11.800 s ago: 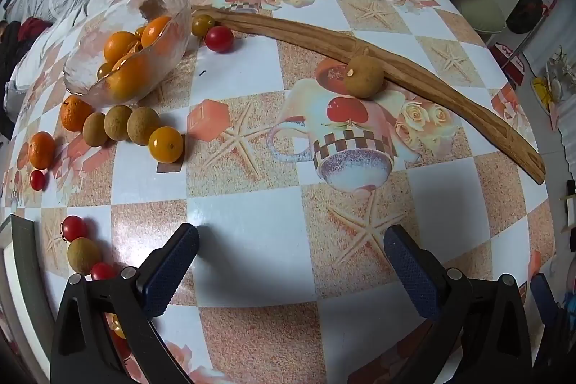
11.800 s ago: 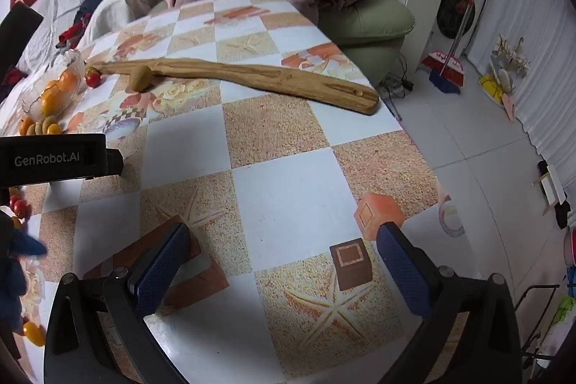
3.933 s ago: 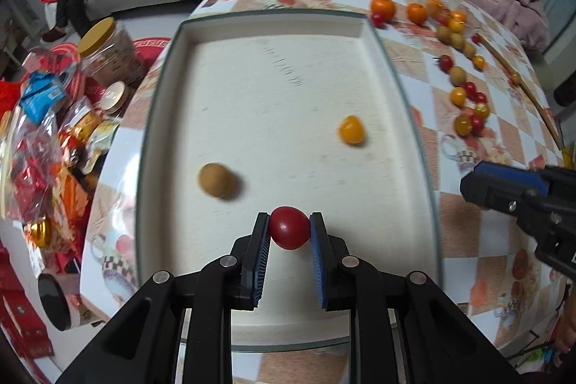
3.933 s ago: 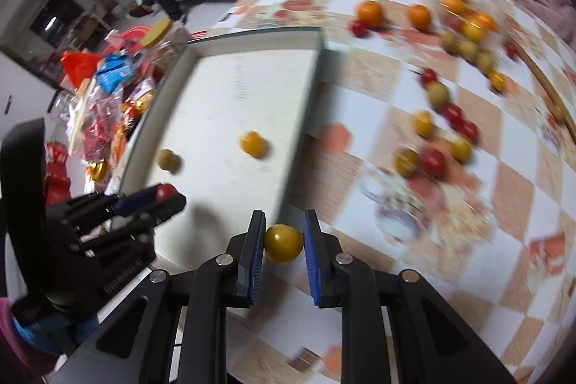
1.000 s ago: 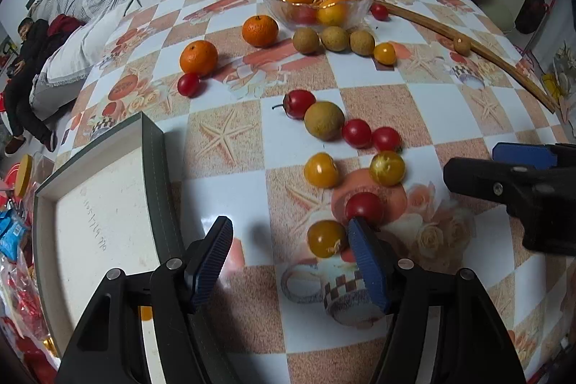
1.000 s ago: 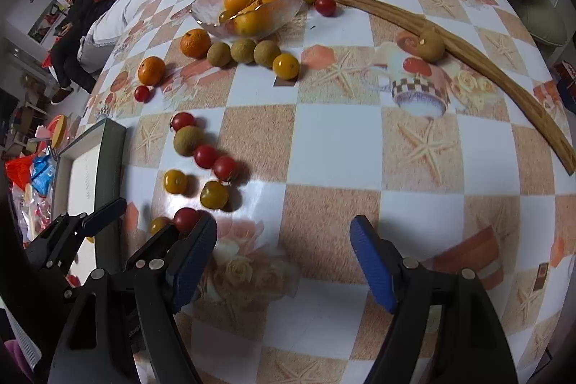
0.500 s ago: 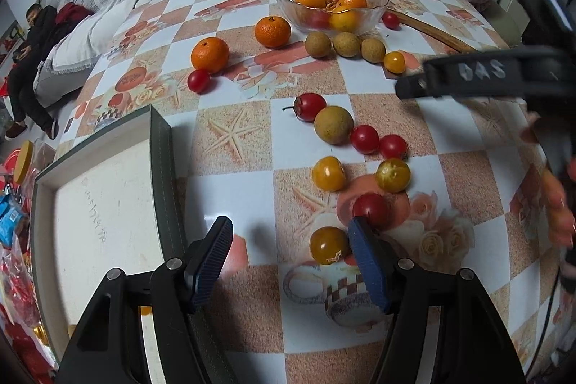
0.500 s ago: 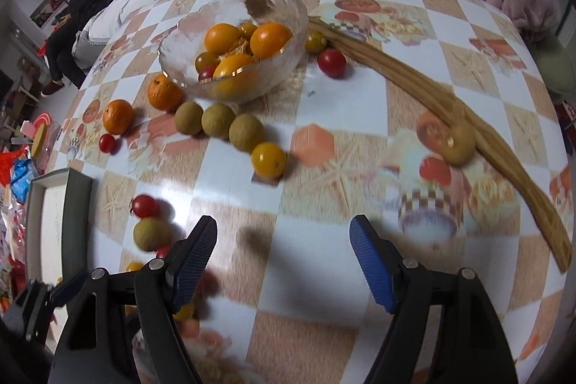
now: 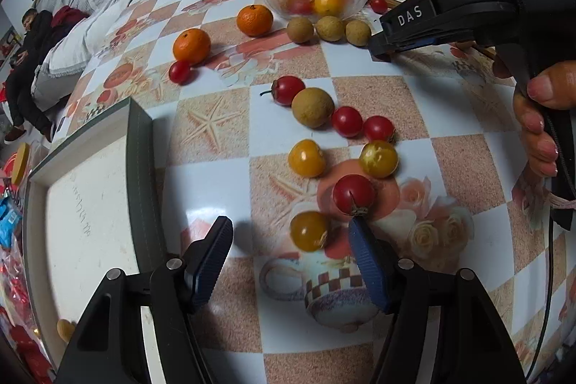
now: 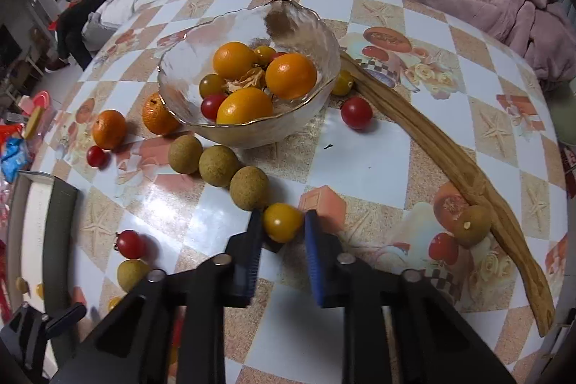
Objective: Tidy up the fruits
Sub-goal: 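Grasp a dark yellow tomato with the left tool while the right tool grasps a yellow tomato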
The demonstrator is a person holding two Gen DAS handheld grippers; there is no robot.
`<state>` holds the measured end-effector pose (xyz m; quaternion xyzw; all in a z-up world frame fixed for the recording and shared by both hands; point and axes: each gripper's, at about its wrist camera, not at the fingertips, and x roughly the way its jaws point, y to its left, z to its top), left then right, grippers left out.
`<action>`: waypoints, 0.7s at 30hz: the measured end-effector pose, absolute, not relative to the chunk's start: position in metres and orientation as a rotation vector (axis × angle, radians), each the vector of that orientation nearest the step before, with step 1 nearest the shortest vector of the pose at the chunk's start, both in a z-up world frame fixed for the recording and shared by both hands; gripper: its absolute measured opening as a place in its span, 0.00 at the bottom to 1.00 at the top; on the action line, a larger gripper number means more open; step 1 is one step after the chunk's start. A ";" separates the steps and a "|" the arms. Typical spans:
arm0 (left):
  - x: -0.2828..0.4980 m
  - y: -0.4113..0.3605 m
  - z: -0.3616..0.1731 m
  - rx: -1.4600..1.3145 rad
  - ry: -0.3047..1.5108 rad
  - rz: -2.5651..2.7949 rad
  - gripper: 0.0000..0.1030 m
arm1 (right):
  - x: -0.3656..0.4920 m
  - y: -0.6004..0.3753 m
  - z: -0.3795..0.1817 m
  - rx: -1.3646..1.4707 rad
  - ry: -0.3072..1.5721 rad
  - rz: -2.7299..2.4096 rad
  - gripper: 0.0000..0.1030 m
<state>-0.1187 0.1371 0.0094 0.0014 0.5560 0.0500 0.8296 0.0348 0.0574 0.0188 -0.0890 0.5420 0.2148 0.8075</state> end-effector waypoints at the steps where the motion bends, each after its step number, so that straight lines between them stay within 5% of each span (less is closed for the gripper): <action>1: -0.117 0.136 0.009 0.005 1.179 0.103 0.66 | 0.034 0.055 0.020 -0.185 1.163 0.464 0.23; 3: -0.115 0.136 0.009 0.000 1.177 0.098 0.66 | 0.030 0.052 0.021 -0.174 1.170 0.467 0.23; 10: -0.114 0.129 0.012 -0.031 1.174 0.005 0.26 | 0.000 0.026 0.023 -0.074 1.237 0.458 0.23; 21: -0.122 0.153 0.024 -0.163 1.191 -0.013 0.24 | -0.058 0.013 0.027 -0.014 1.308 0.464 0.23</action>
